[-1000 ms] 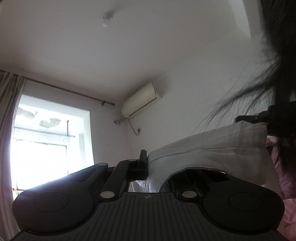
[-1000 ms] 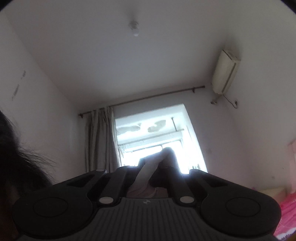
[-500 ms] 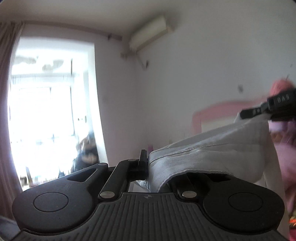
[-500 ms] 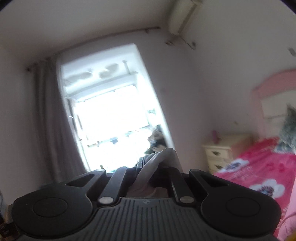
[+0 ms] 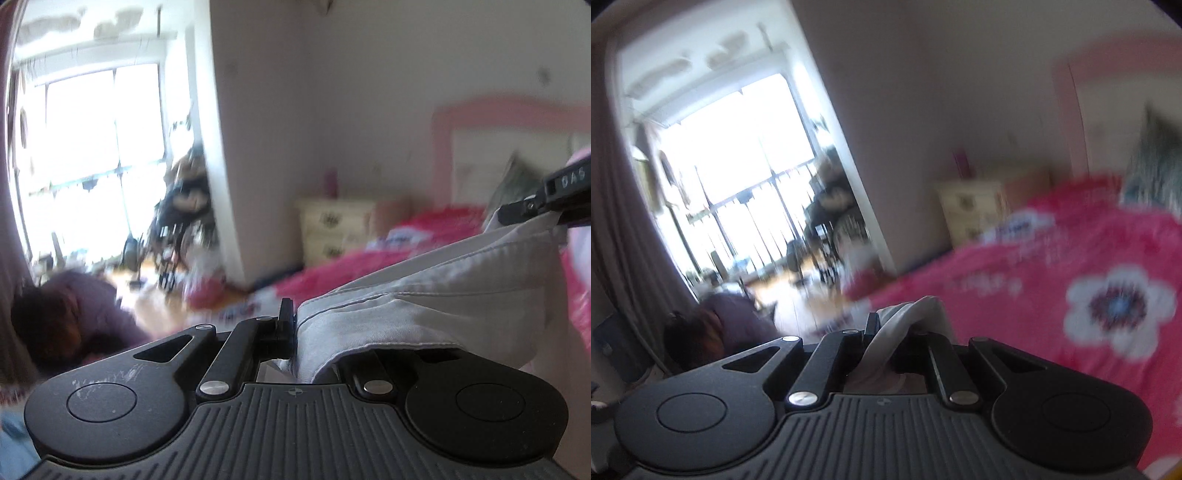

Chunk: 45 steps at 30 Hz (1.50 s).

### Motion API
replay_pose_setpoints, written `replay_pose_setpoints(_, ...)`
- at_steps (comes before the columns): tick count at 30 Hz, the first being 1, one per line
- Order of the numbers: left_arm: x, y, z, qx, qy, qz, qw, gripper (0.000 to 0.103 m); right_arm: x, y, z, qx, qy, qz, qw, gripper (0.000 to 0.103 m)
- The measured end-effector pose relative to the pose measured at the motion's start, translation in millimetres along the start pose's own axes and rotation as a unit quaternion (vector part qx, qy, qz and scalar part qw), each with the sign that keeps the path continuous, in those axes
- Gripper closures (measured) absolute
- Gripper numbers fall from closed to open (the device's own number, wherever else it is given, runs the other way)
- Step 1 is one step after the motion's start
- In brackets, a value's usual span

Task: Fold clothes

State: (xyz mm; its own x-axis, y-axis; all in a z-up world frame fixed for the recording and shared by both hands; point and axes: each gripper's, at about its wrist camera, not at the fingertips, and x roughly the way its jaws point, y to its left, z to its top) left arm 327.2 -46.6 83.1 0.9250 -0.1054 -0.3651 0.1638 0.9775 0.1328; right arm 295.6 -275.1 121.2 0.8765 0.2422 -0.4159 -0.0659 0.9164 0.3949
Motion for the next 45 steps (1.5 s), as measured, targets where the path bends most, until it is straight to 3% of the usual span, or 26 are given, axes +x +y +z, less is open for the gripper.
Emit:
replay_pose_setpoints(3, 20.4, 6.5, -19.7, 0.002, 0.054, 0.007, 0.9985, 0.096, 55.0, -26.4, -12.4, 0.05, 0.068, -0.005, 0.996, 0.095)
replay_pose_setpoints(5, 32.0, 6.3, -37.6, 0.0, 0.109, 0.001, 0.9941, 0.094, 91.1, -47.0, -23.1, 0.09, 0.129, -0.005, 0.988, 0.09)
replay_pose_setpoints(6, 35.1, 9.3, -46.7, -0.012, 0.136, -0.003, 0.9907, 0.092, 109.7, -60.0, -28.9, 0.119, 0.162, 0.0, 0.98, 0.078)
replay_pose_setpoints(8, 52.5, 15.8, -60.3, -0.044, 0.19, -0.012, 0.9808, 0.079, 137.4, -87.4, -41.2, 0.191, 0.23, 0.022, 0.954, 0.069)
replay_pose_setpoints(9, 56.5, 19.3, -68.7, -0.06, 0.207, -0.015, 0.9764, 0.073, 142.6, -100.4, -47.9, 0.228, 0.243, 0.018, 0.943, 0.065)
replay_pose_setpoints(11, 60.9, 26.2, -83.1, -0.09, 0.229, -0.02, 0.969, 0.072, 141.0, -114.8, -55.0, 0.258, 0.244, 0.013, 0.935, 0.062)
replay_pose_setpoints(15, 56.1, 37.4, -89.6, -0.156, 0.237, -0.03, 0.9584, 0.068, 105.3, -111.0, -64.6, 0.25, 0.232, 0.066, 0.938, 0.06)
replay_pose_setpoints(18, 58.1, 45.1, -83.9, -0.18, 0.228, -0.035, 0.9563, 0.068, 86.9, -84.8, -83.4, 0.207, 0.274, 0.129, 0.93, 0.06)
replay_pose_setpoints(20, 59.5, 50.5, -81.4, -0.205, 0.231, -0.048, 0.95, 0.067, 95.5, -60.3, -101.8, 0.142, 0.32, 0.128, 0.928, 0.06)
replay_pose_setpoints(22, 60.4, 55.8, -80.8, -0.235, 0.237, -0.065, 0.9403, 0.067, 118.7, -37.9, -120.1, 0.076, 0.351, 0.099, 0.928, 0.061)
replay_pose_setpoints(23, 59.9, 57.2, -80.5, -0.244, 0.238, -0.075, 0.9371, 0.066, 131.1, -30.7, -126.3, 0.057, 0.356, 0.085, 0.929, 0.067)
replay_pose_setpoints(24, 59.4, 58.7, -80.3, -0.252, 0.239, -0.085, 0.9338, 0.066, 141.1, -26.1, -125.4, 0.049, 0.337, 0.073, 0.937, 0.072)
replay_pose_setpoints(26, 54.9, 57.5, -80.5, -0.24, 0.236, -0.086, 0.9378, 0.062, 155.6, -22.0, -113.3, 0.054, 0.267, 0.063, 0.96, 0.073)
replay_pose_setpoints(28, 47.1, 59.0, -80.7, -0.232, 0.231, -0.087, 0.9409, 0.053, 158.5, -30.4, -96.8, 0.124, 0.196, 0.074, 0.97, 0.071)
replay_pose_setpoints(30, 39.3, 62.3, -80.3, -0.228, 0.225, -0.09, 0.9429, 0.049, 160.2, -44.1, -90.1, 0.216, 0.178, 0.106, 0.954, 0.07)
replay_pose_setpoints(32, 35.0, 66.2, -79.5, -0.234, 0.221, -0.086, 0.9428, 0.048, 150.0, -51.9, -88.6, 0.258, 0.168, 0.119, 0.944, 0.067)
replay_pose_setpoints(34, 29.4, 70.6, -78.6, -0.241, 0.215, -0.076, 0.9434, 0.048, 131.8, -58.3, -88.7, 0.262, 0.161, 0.126, 0.943, 0.067)
replay_pose_setpoints(37, 11.1, 68.6, -75.1, -0.216, 0.185, -0.051, 0.9572, 0.046, 100.6, -75.1, -89.5, 0.289, 0.16, 0.158, 0.931, 0.067)
replay_pose_setpoints(42, -38.3, 53.7, -57.2, -0.164, 0.156, -0.067, 0.9717, 0.046, 33.7, -96.3, -68.5, 0.273, 0.153, 0.199, 0.929, 0.066)
replay_pose_setpoints(45, -79.1, 52.7, -47.5, -0.145, 0.147, -0.077, 0.9753, 0.043, -6.4, -85.0, -45.6, 0.246, 0.154, 0.223, 0.931, 0.066)
